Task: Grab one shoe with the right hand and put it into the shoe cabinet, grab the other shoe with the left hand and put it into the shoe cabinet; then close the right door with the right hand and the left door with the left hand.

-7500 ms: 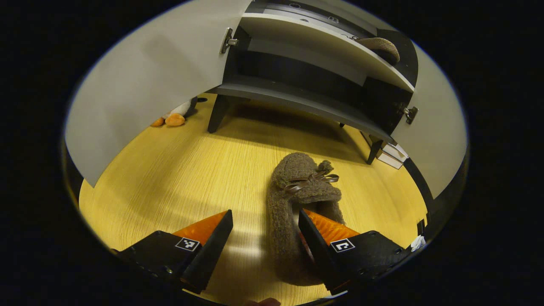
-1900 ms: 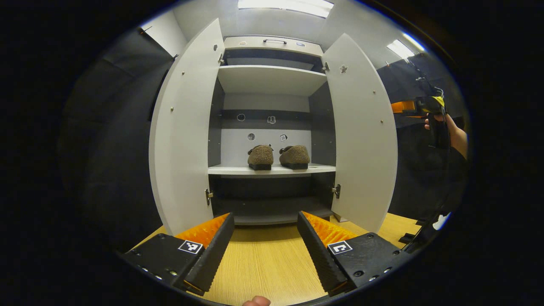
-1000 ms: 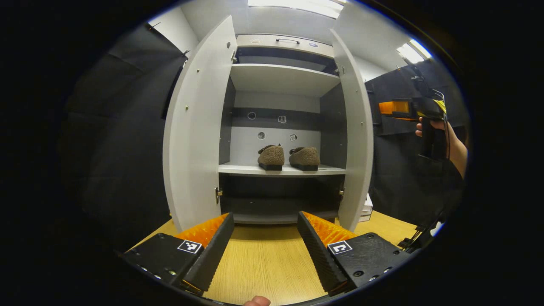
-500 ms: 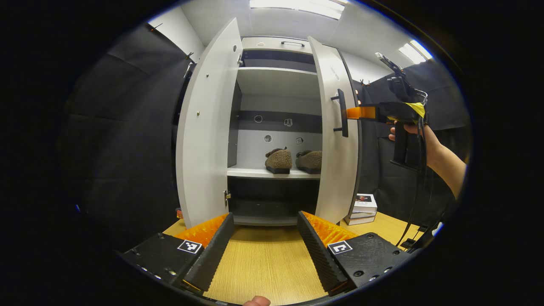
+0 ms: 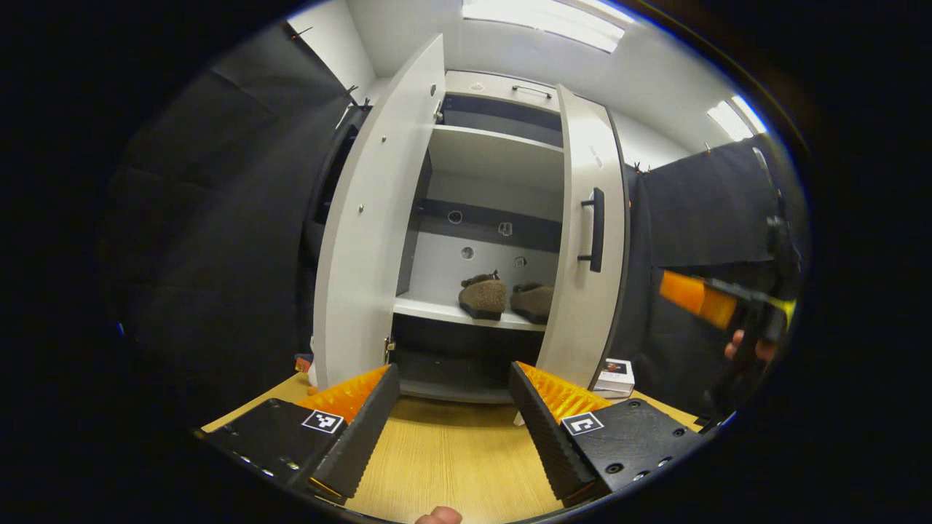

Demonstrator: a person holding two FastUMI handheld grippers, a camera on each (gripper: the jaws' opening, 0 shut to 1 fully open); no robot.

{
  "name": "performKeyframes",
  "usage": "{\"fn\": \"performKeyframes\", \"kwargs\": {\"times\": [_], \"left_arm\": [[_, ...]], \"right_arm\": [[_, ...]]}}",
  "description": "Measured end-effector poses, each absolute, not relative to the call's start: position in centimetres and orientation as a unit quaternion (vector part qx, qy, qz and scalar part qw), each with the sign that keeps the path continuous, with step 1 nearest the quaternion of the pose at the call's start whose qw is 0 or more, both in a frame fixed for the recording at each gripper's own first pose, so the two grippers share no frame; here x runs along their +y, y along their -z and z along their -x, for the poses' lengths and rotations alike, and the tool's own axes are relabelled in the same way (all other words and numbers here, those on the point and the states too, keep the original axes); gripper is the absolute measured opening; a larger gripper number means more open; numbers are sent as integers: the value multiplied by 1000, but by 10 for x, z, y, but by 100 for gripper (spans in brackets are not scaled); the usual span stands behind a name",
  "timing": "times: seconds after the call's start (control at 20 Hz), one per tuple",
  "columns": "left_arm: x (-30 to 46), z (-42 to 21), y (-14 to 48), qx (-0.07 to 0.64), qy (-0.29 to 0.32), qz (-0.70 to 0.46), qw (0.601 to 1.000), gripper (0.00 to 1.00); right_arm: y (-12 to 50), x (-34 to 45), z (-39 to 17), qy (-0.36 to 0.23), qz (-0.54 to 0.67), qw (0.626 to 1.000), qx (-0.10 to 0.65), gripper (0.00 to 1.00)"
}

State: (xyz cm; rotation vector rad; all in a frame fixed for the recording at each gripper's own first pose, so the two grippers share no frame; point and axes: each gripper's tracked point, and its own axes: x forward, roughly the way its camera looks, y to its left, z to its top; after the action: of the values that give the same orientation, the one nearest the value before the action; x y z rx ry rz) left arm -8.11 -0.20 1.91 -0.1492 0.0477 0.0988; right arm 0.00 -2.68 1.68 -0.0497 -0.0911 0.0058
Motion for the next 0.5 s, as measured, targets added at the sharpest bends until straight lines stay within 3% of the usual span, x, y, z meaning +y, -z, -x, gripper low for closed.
{"fn": "performKeyframes", "kwargs": {"times": [0.15, 0.35, 0.5], "left_arm": [[3, 80, -29, 12, -48, 82, 995, 93], [90, 99, -81, -73, -171, 54, 981, 92], [148, 95, -123, -106, -211, 29, 971, 92]], "right_arm": [[60, -23, 10, -6, 19, 1000, 16, 99], [85, -24, 27, 7, 18, 999, 33, 98], [82, -26, 34, 6, 21, 999, 35, 98]]}}
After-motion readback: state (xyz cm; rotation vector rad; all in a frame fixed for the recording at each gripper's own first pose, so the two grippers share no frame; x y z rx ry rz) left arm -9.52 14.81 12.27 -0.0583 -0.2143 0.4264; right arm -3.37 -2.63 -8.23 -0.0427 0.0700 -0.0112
